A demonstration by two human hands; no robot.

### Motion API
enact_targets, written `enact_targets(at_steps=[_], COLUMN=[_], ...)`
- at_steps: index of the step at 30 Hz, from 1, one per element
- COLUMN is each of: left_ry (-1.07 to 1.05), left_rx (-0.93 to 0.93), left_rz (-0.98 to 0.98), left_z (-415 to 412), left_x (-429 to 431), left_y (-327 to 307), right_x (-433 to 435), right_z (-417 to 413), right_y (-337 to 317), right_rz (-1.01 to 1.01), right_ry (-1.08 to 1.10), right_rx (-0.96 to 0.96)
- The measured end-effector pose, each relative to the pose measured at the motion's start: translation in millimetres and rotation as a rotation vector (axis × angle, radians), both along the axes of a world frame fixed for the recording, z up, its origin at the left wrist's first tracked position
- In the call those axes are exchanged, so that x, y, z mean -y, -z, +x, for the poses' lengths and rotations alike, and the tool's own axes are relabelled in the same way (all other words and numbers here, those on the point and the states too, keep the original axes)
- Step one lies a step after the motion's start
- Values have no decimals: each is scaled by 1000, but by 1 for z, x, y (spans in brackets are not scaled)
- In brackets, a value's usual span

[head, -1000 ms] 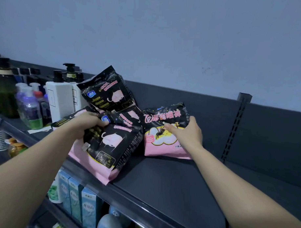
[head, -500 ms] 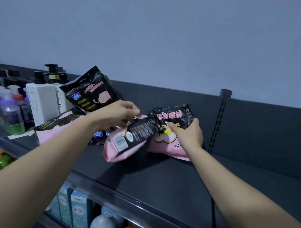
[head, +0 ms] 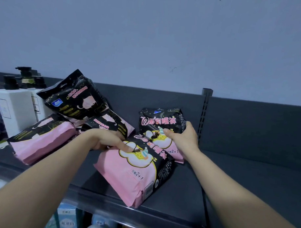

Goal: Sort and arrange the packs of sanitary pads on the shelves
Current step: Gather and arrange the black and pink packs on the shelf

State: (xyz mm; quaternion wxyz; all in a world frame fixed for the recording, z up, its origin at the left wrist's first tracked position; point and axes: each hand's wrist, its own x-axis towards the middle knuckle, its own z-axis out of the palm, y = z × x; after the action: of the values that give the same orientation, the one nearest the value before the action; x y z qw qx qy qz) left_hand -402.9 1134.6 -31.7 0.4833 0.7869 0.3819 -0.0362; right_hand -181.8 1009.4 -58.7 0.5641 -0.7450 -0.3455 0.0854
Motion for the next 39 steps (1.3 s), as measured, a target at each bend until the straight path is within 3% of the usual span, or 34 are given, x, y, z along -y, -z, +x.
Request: enact_targets(at_steps=[5,8,13,22,39], left_ry=[2,168,174,148,210], left_rx=[307,563,823,900,876], left_rz=[-183,-282,-235,-252,-348], left_z=[20,38,80,167,338], left_x=[-1,8,36,134,379], left_y=[10,3,1,-1,9], right_x=[29,59,120,252,549], right_z=[12,20,38,78,178], right_y=[6,3,-9,-18,-27], right_rz=[82,152,194,215,177], right_ry=[142,270,461,689,951], right_rx=[-1,44,100,110,148])
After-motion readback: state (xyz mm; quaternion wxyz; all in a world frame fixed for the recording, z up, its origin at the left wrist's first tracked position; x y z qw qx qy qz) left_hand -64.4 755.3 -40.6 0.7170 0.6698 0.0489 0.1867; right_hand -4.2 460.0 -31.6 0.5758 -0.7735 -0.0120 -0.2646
